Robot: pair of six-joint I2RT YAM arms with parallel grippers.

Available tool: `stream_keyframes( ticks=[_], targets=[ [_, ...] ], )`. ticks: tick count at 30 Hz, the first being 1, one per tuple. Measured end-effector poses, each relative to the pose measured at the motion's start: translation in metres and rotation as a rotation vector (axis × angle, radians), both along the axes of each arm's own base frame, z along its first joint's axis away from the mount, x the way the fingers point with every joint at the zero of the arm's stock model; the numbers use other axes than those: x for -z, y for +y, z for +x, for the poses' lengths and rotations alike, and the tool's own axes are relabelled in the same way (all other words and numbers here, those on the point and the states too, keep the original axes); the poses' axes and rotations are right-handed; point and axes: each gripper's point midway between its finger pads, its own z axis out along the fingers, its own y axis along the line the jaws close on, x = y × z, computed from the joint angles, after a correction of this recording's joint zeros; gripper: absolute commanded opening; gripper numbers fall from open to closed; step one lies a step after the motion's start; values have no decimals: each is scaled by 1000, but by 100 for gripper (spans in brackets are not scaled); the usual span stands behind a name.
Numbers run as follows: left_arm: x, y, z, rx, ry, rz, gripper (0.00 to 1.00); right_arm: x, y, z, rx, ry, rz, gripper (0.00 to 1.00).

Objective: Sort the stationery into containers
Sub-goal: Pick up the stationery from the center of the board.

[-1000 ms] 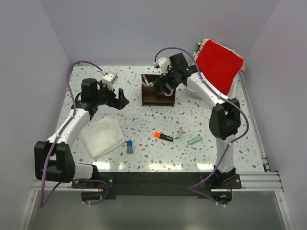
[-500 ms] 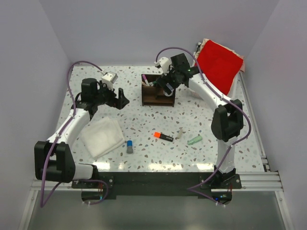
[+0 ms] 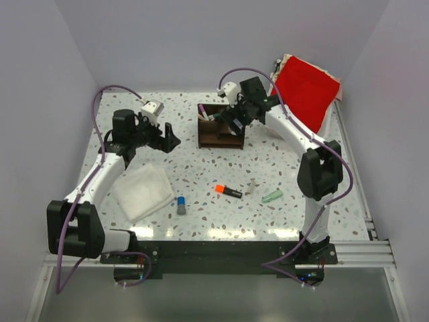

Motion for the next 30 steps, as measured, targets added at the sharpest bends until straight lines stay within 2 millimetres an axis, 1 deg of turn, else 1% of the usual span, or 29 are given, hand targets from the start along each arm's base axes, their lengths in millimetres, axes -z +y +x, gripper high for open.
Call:
stream_keyframes(
  ticks=[4, 7, 9, 11, 14, 15, 17, 19, 21, 23, 24, 25, 27, 29, 30],
  targets=[
    [0, 0, 0, 0, -1, 1, 100, -2, 0, -1, -3, -5, 0, 99],
    [2, 2, -1, -1, 1, 19, 100, -7, -2, -5, -4, -8, 1, 99],
    [4, 7, -3, -14, 6, 49, 100, -14, -3, -11, -10, -13, 11, 98],
    [7, 16, -5, -35, 16, 102, 100, -24, -2, -21, -29, -20, 35, 93],
    [7, 32, -10, -70, 25, 189, 100, -46, 4, -53, -84, -15, 107, 86],
    [5, 36, -12, -82, 21, 213, 100, -53, 9, -63, -105, -12, 133, 85],
    [1, 45, -18, -106, 18, 246, 100, -69, 26, -92, -155, 16, 212, 83],
    [-3, 51, -25, -118, 18, 263, 100, -77, 51, -122, -216, 63, 283, 82],
    [-4, 56, -33, -125, 37, 277, 100, -75, 76, -151, -274, 130, 333, 82],
    [-3, 61, -39, -140, 66, 291, 100, -61, 100, -183, -323, 224, 354, 81],
    [-3, 64, -42, -150, 78, 296, 100, -49, 111, -198, -339, 287, 356, 81],
    [-1, 68, -44, -159, 91, 299, 100, -46, 119, -208, -361, 306, 354, 80],
    [2, 76, -49, -179, 120, 300, 100, -30, 135, -226, -381, 376, 342, 78],
    [5, 83, -53, -194, 146, 298, 100, -13, 141, -236, -380, 427, 321, 75],
    [6, 83, -54, -192, 153, 296, 100, -2, 139, -238, -372, 444, 303, 74]
  ],
)
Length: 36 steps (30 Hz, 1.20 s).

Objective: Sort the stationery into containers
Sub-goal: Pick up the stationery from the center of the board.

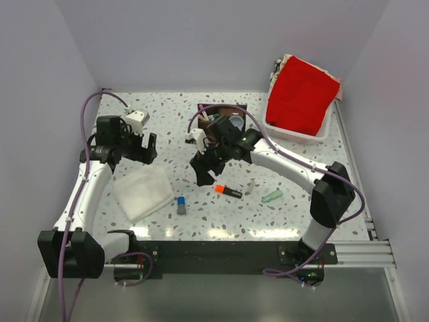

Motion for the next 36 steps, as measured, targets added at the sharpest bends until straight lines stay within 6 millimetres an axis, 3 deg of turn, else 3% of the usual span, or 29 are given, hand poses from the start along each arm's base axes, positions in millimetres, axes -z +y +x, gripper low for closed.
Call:
stream_keyframes(
  ticks=[6, 8, 12, 18, 28, 36],
  targets=[
    [-8, -8, -3, 40, -27, -30, 100, 64, -42, -5, -68, -44, -179, 76],
    [-15, -9, -3, 51, -62, -34, 100, 86, -66, -12, -115, -87, -237, 77],
    [-22, -13, 1, 72, -109, -42, 100, 93, -99, -28, -179, -162, -281, 77],
    [-10, -21, 12, 105, -82, -76, 100, 76, -102, -22, -225, -324, -222, 76],
    [2, -30, 28, 130, -58, -123, 100, 103, -114, -18, -272, -354, -255, 73],
    [10, -34, 35, 132, -37, -152, 100, 118, -96, 3, -260, -318, -272, 70]
  ],
)
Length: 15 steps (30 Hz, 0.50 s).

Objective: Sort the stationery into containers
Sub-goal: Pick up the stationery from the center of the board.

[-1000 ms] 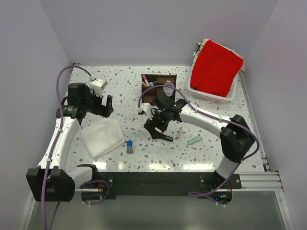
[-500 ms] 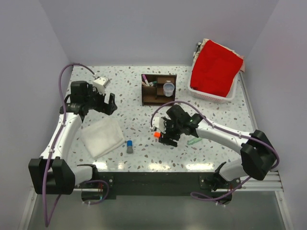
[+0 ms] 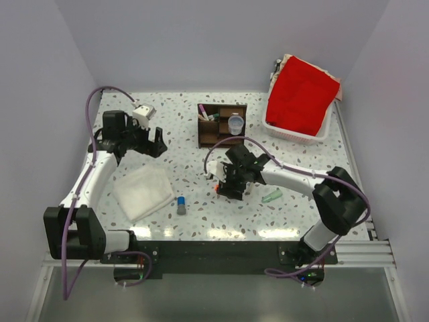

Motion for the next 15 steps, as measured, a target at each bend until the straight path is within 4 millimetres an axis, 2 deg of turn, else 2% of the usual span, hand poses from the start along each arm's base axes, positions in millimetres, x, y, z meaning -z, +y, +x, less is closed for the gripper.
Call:
stream_keyframes(
  ticks=[7, 15],
  targets=[
    [2, 0, 2, -3, 2, -5, 100, 4, 27, 25, 40, 22, 17, 67],
    [1, 0, 4, -3, -4, -5, 100, 15, 36, 23, 71, 65, 4, 66]
  ],
)
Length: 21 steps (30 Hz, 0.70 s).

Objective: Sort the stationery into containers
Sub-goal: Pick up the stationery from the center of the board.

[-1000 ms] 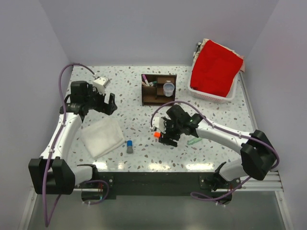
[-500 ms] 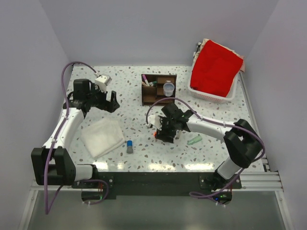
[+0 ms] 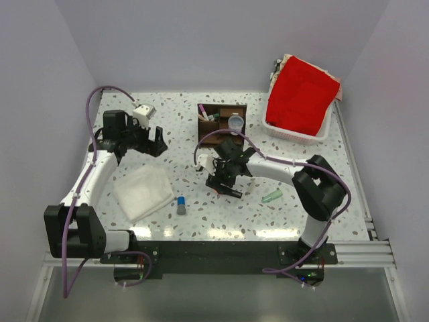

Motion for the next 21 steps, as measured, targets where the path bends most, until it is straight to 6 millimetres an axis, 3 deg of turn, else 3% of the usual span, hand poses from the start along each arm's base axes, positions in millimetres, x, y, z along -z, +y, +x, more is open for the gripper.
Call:
stream_keyframes(
  ticks=[7, 10, 13, 14, 17, 21],
  targets=[
    [6, 0, 3, 0, 14, 0, 100, 11, 7, -12, -12, 4, -39, 58],
    [10, 0, 3, 0, 24, 0, 100, 14, 9, -11, -9, -8, -58, 50],
    [11, 0, 4, 1, 28, 0, 100, 15, 13, -9, -4, -15, -62, 37],
    [11, 0, 4, 1, 28, 0, 100, 15, 14, -8, -3, -18, -61, 27],
    [11, 0, 4, 0, 28, 0, 100, 13, 14, -6, -8, -24, -71, 16],
    [11, 0, 5, 1, 27, 0, 100, -3, 19, 1, -24, -34, -82, 13]
  ],
)
